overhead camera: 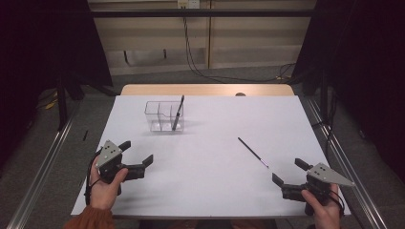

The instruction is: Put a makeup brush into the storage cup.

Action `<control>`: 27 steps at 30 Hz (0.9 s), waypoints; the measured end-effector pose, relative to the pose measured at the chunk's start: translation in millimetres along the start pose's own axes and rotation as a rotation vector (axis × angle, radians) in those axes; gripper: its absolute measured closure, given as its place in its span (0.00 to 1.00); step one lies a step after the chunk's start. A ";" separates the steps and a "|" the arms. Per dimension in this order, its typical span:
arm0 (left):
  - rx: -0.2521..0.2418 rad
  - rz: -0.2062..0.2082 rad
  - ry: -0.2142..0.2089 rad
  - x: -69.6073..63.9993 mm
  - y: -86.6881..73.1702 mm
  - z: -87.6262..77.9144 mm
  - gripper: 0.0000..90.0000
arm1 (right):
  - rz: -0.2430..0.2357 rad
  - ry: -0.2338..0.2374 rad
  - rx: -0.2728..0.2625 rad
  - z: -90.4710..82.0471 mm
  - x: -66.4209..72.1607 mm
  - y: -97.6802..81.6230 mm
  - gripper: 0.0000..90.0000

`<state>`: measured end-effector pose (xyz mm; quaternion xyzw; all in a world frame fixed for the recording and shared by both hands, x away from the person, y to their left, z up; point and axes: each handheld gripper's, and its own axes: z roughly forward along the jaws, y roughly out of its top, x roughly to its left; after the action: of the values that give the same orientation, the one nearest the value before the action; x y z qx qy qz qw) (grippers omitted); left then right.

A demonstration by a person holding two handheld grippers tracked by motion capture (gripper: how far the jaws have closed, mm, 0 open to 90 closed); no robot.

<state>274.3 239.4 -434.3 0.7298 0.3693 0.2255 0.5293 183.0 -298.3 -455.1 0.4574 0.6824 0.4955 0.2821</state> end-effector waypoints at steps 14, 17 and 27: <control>0.013 -0.003 0.024 -7.8 -17.5 -24.9 0.03 | 0.006 -0.019 -0.002 0.1 -1.1 -0.1 0.00; -0.009 -0.004 0.021 -9.4 -16.1 -26.0 0.02 | 0.005 -0.016 -0.002 0.0 -1.5 -0.2 0.00; -0.015 -0.024 -0.004 -10.3 -16.1 -25.1 0.02 | -0.002 -0.009 -0.011 -2.0 -1.9 -0.4 0.00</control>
<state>244.9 249.4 -440.3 0.7217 0.3752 0.2203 0.5383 182.0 -300.9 -454.9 0.4575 0.6789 0.4968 0.2880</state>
